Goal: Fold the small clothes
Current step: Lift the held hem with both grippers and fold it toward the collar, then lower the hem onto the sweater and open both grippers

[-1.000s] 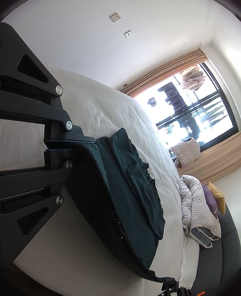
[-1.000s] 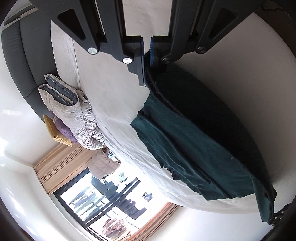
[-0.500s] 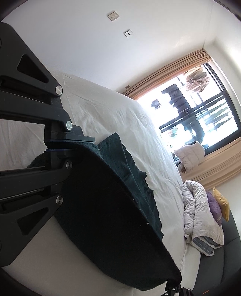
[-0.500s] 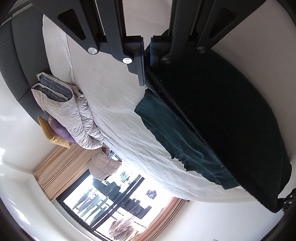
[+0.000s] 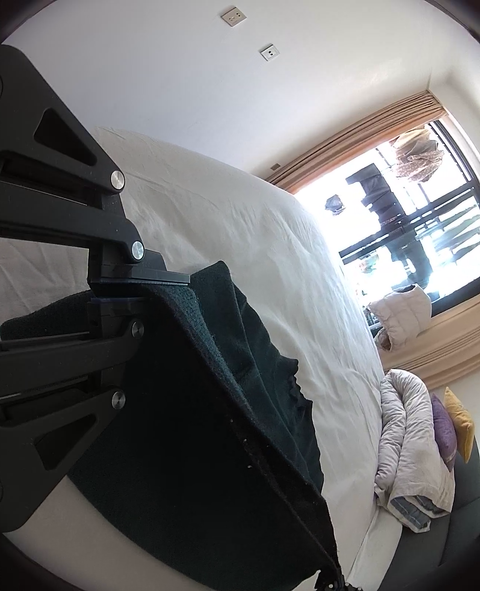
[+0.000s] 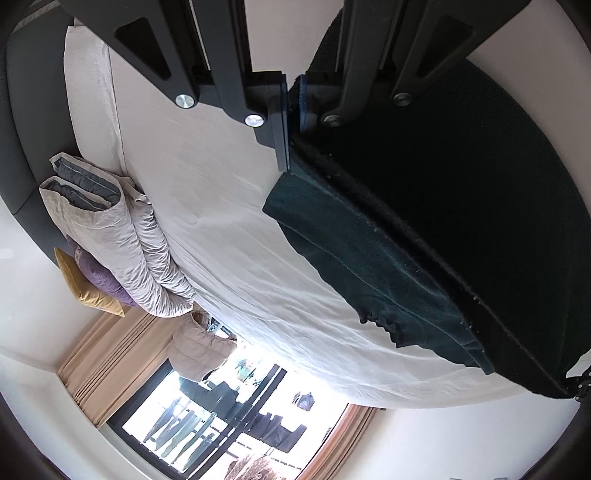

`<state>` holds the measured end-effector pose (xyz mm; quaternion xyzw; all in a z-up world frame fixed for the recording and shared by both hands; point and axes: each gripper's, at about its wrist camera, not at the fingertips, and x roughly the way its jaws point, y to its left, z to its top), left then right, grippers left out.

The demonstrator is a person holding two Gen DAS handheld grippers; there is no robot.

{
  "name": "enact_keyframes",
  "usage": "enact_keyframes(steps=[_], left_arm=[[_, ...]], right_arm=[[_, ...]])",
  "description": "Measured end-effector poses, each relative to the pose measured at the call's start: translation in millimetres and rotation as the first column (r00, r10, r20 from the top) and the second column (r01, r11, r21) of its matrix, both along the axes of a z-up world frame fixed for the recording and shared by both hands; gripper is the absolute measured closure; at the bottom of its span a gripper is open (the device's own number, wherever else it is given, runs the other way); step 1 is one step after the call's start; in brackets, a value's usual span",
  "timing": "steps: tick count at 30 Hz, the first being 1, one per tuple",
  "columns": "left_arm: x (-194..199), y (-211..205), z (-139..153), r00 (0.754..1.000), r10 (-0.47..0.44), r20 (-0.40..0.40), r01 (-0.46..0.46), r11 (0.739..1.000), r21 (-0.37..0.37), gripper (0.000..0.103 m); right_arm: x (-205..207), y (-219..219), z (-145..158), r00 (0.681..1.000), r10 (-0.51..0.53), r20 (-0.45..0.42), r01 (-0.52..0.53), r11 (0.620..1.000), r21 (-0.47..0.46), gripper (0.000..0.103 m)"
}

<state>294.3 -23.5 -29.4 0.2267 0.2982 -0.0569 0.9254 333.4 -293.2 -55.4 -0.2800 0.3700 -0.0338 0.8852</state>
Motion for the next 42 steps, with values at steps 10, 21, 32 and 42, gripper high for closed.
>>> enact_keyframes(steps=[10,21,32,42], left_arm=[[100,-2,-20,0.994,0.035,-0.101,-0.038,0.999,-0.021,0.100],[199,-5,-61,0.973,0.063,-0.223,-0.067,0.998,-0.009,0.100],[254,-4,-80,0.949,0.087,-0.302,-0.098,0.995,-0.022,0.100],[287,-8,-101,0.925,0.129,-0.359,-0.142,0.990,-0.008,0.094]], right_arm=[[86,-19,-15,0.994,-0.015,-0.107,0.023,0.997,0.070,0.100],[164,-37,-48,0.969,-0.043,-0.242,0.081,0.985,0.152,0.100],[199,-42,-60,0.950,-0.066,-0.305,0.124,0.977,0.175,0.099],[213,-48,-68,0.933,-0.094,-0.349,0.172,0.964,0.201,0.099]])
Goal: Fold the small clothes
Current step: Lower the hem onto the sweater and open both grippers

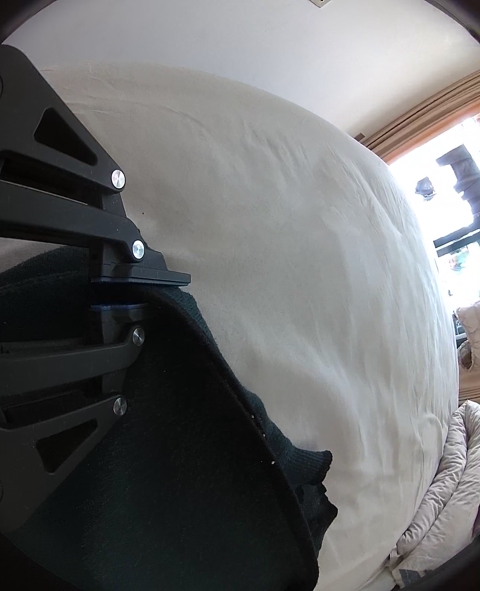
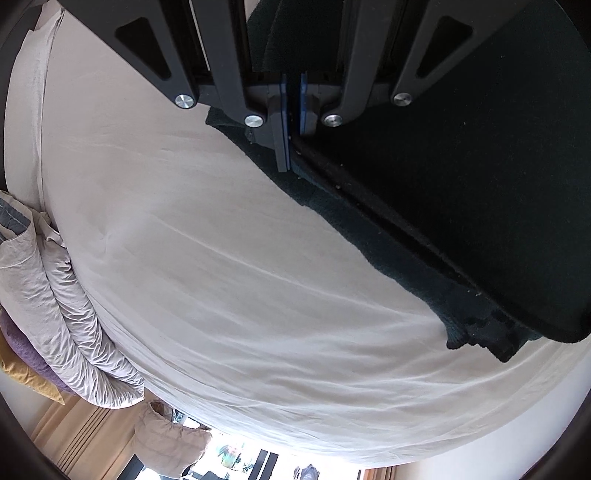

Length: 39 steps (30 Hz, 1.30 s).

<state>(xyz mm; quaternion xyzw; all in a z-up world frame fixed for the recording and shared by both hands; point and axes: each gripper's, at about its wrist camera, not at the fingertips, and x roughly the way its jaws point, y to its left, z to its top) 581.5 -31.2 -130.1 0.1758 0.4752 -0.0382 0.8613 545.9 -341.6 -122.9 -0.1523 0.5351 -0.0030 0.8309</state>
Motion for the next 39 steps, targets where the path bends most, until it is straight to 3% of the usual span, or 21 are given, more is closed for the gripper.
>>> enact_keyframes(steps=[5,8,9,10,12,17,19,21,23,26,30,33,34,36,39], left_arm=[[3,9,4,1.000,-0.013,-0.010,0.012,0.998,-0.055,0.093],[7,17,6,0.999,-0.033,-0.022,0.031,0.998,-0.055,0.084],[8,20,9,1.000,-0.021,-0.009,0.020,0.999,-0.026,0.063],[8,22,13,1.000,0.002,0.016,-0.002,1.000,0.017,0.027],[6,31,26,0.993,0.040,0.107,-0.050,0.995,0.090,0.010],[8,57,44,0.978,0.139,0.153,-0.149,0.987,0.053,0.010],[3,62,49,0.961,0.191,0.202,-0.209,0.975,0.073,0.010],[-6,61,55,0.950,0.206,0.234,-0.225,0.973,0.055,0.010],[-15,47,62,0.954,0.155,0.257,-0.171,0.985,0.041,0.010],[-26,9,65,0.956,0.034,0.291,-0.063,0.994,0.092,0.010],[-25,-24,47,0.968,0.004,0.252,-0.040,0.990,0.134,0.012],[-20,-22,10,0.984,0.028,0.175,-0.065,0.976,0.209,0.015],[-21,-15,1,0.986,0.039,0.160,-0.071,0.978,0.196,0.014],[-23,-3,-1,0.983,0.071,0.168,-0.095,0.985,0.142,0.013],[-22,1,-5,0.981,0.095,0.168,-0.122,0.980,0.155,0.013]], right_arm=[[4,-9,3,1.000,-0.018,0.002,0.018,1.000,0.022,0.097],[4,-7,2,1.000,-0.023,0.004,0.023,1.000,0.014,0.097],[4,-7,1,1.000,-0.023,0.003,0.023,1.000,0.010,0.097],[5,-7,1,1.000,-0.025,0.001,0.025,1.000,0.009,0.097],[6,-7,1,1.000,-0.031,-0.001,0.031,0.999,0.012,0.097],[7,-11,3,0.997,-0.074,0.010,0.074,0.997,0.038,0.096],[6,-10,4,0.996,-0.085,0.014,0.085,0.996,0.036,0.096],[6,-13,6,0.993,-0.111,0.026,0.110,0.993,0.042,0.091],[8,-19,10,0.988,-0.148,0.044,0.144,0.987,0.073,0.085],[9,-16,12,0.988,-0.145,0.059,0.141,0.988,0.068,0.085],[9,-17,11,0.987,-0.147,0.068,0.145,0.988,0.046,0.085],[9,-42,13,0.961,-0.250,0.115,0.251,0.968,0.002,0.078],[5,-54,16,0.946,-0.296,0.134,0.297,0.955,0.014,0.075],[-7,-76,28,0.912,-0.370,0.178,0.363,0.929,0.073,0.074],[-33,-86,50,0.882,-0.399,0.252,0.359,0.914,0.191,0.074]])
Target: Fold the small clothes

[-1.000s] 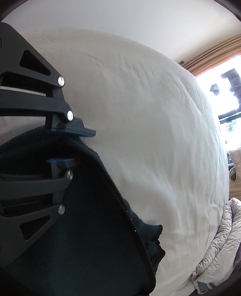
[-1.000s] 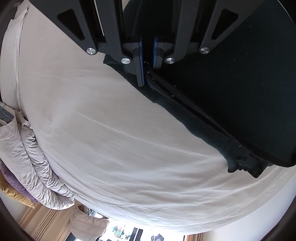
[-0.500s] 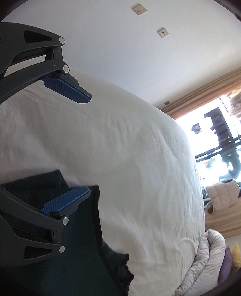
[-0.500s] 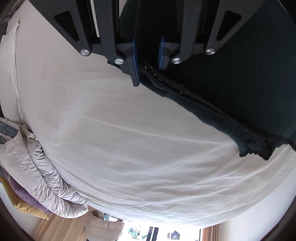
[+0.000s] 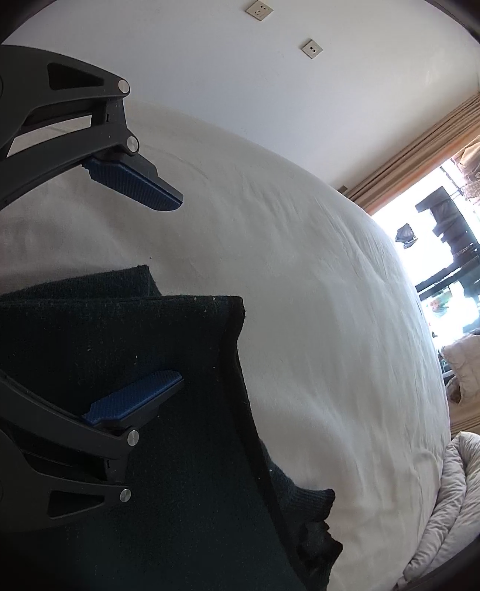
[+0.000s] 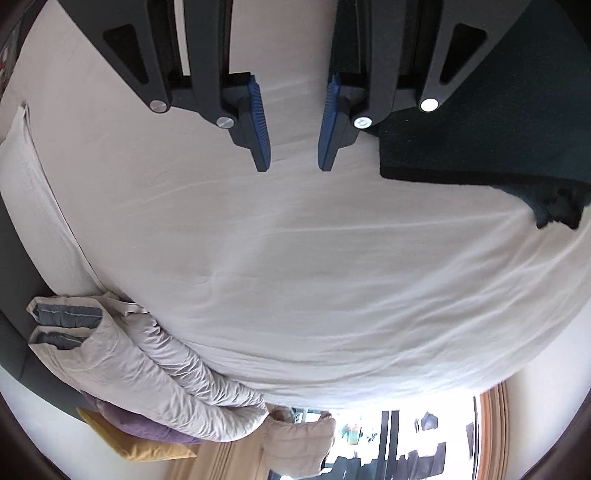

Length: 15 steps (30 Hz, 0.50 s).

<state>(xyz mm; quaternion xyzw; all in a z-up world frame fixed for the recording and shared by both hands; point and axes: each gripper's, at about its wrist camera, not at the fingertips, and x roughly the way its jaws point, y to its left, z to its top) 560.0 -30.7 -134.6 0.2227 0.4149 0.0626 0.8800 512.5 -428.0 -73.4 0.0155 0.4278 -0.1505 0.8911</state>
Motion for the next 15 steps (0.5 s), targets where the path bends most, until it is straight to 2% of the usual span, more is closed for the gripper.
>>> enact_keyframes(steps=[2,5,8,10,12,15], left_arm=[[0,-2,-2,1.000,0.003,0.009,-0.004,1.000,0.019,0.013],[-1,-8,-8,1.000,-0.006,0.027,0.004,0.998,0.061,0.013],[-1,-7,-11,0.999,-0.001,0.032,-0.001,0.998,0.063,0.013],[0,-5,-12,1.000,0.000,0.030,-0.002,0.999,0.053,0.012],[1,-4,-13,1.000,0.005,0.024,-0.006,0.999,0.044,0.012],[3,-4,-15,1.000,0.008,0.026,-0.010,0.999,0.040,0.012]], right_arm=[[-20,0,9,0.997,0.021,0.073,-0.030,0.992,0.123,0.074],[-30,17,4,0.991,0.116,0.066,-0.128,0.965,0.228,0.068],[-19,29,-9,0.985,0.171,0.027,-0.172,0.958,0.230,0.066],[-12,22,-17,0.989,0.150,0.021,-0.149,0.939,0.309,0.066],[-3,16,-28,0.990,0.140,-0.022,-0.123,0.926,0.357,0.065],[6,19,-44,0.983,0.164,-0.087,-0.127,0.936,0.329,0.066]])
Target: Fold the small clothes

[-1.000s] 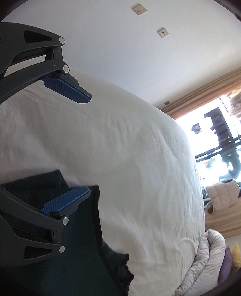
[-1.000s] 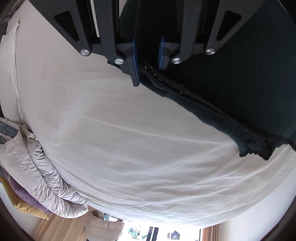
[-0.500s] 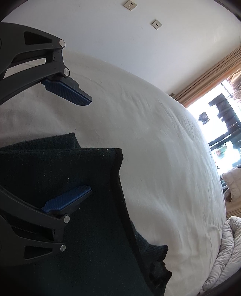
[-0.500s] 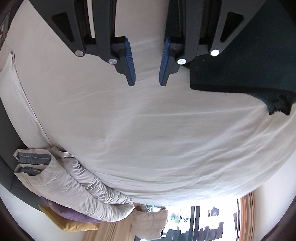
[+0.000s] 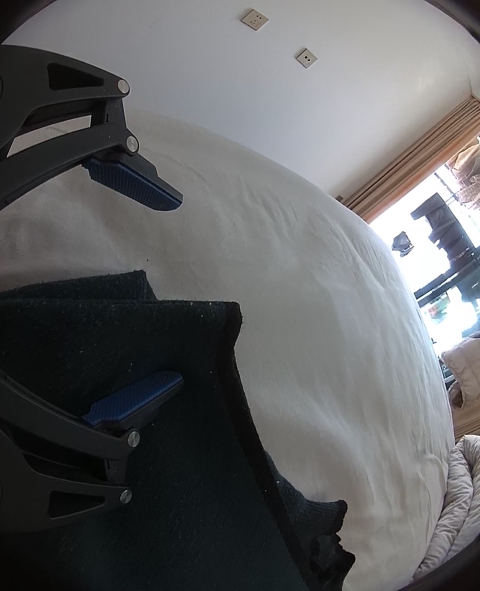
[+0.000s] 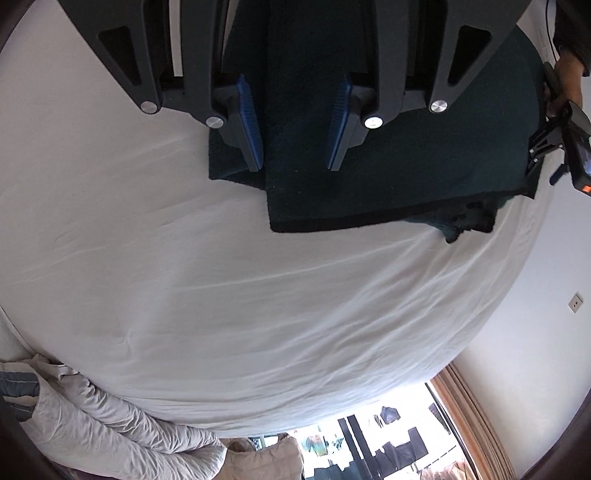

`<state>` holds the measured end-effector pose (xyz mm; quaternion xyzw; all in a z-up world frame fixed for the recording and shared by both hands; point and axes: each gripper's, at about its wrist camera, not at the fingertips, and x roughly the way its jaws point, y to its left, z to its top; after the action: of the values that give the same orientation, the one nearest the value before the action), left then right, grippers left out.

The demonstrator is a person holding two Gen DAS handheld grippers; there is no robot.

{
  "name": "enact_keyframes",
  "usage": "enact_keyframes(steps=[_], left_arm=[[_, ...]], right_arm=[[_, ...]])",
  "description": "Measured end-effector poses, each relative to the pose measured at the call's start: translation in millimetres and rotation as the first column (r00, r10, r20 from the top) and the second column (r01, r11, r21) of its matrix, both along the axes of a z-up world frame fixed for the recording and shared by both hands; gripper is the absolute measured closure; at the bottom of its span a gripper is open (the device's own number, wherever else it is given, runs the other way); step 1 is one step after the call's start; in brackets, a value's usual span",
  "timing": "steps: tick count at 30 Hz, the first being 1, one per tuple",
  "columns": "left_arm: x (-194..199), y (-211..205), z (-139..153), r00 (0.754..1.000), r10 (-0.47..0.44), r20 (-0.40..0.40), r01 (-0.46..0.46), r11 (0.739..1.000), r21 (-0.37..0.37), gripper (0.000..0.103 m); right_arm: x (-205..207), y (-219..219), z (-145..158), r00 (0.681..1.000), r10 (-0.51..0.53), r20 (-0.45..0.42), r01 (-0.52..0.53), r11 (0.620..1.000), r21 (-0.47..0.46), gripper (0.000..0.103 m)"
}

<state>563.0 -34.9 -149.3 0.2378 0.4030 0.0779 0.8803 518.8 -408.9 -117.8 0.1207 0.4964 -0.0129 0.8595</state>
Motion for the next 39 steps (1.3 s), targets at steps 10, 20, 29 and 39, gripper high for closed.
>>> enact_keyframes(steps=[10,20,29,39], left_arm=[[0,-2,-6,0.999,0.008,0.031,-0.009,1.000,0.025,0.011],[1,3,-10,0.997,0.014,0.072,-0.016,0.999,0.033,0.011],[-56,-20,42,0.979,0.009,0.206,-0.038,0.990,0.138,0.012],[-129,-53,7,0.997,-0.066,0.035,0.068,0.995,-0.079,0.011]], right_arm=[[10,3,-6,0.999,-0.011,0.034,0.015,0.995,-0.102,0.098],[3,-28,-11,0.991,-0.111,0.080,0.112,0.994,-0.013,0.077],[-73,48,64,0.942,0.062,0.329,-0.109,0.986,0.129,0.066],[-89,125,-20,0.957,0.090,0.276,-0.190,0.912,0.362,0.077]])
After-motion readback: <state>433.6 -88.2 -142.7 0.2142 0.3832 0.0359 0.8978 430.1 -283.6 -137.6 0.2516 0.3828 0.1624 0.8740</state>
